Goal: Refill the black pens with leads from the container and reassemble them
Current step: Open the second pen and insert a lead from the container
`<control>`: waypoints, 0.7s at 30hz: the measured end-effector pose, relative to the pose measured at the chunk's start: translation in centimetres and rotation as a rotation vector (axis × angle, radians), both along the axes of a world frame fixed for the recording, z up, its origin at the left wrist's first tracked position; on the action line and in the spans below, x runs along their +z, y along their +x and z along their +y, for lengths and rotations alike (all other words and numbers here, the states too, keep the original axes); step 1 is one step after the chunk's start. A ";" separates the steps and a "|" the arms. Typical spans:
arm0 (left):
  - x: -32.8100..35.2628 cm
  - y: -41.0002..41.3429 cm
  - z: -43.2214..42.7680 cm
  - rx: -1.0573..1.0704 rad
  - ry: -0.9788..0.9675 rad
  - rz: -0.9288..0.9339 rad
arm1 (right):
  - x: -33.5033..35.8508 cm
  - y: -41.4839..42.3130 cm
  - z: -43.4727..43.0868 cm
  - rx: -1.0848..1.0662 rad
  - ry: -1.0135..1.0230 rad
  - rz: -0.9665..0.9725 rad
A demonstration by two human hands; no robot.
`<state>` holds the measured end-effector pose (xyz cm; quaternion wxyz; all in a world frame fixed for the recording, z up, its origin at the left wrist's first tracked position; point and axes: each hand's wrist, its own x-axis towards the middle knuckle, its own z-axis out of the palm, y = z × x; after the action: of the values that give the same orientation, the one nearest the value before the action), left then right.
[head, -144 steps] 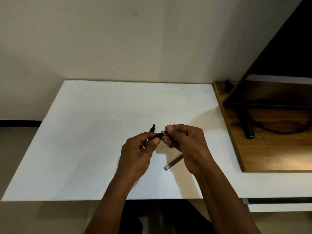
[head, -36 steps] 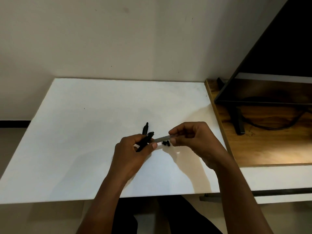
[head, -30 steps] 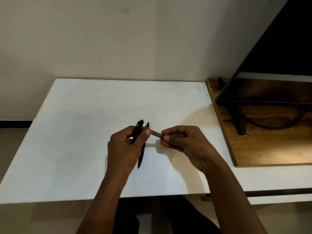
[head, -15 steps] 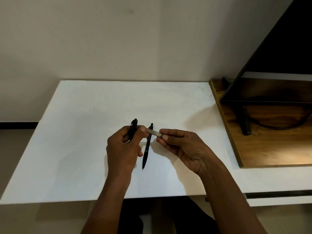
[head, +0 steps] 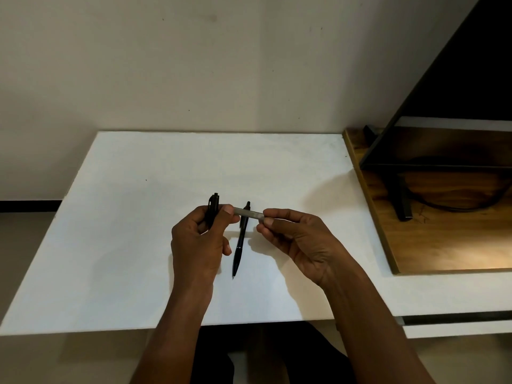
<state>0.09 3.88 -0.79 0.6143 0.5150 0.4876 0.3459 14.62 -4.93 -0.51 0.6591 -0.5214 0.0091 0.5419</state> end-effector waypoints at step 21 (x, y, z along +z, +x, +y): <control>0.6 0.1 -0.3 -0.022 0.192 0.045 | -0.1 0.1 -0.3 0.045 0.058 0.072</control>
<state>0.22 3.55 -0.23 0.5546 0.5846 0.4602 0.3726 14.73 -5.20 -0.57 0.6608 -0.4823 0.0052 0.5751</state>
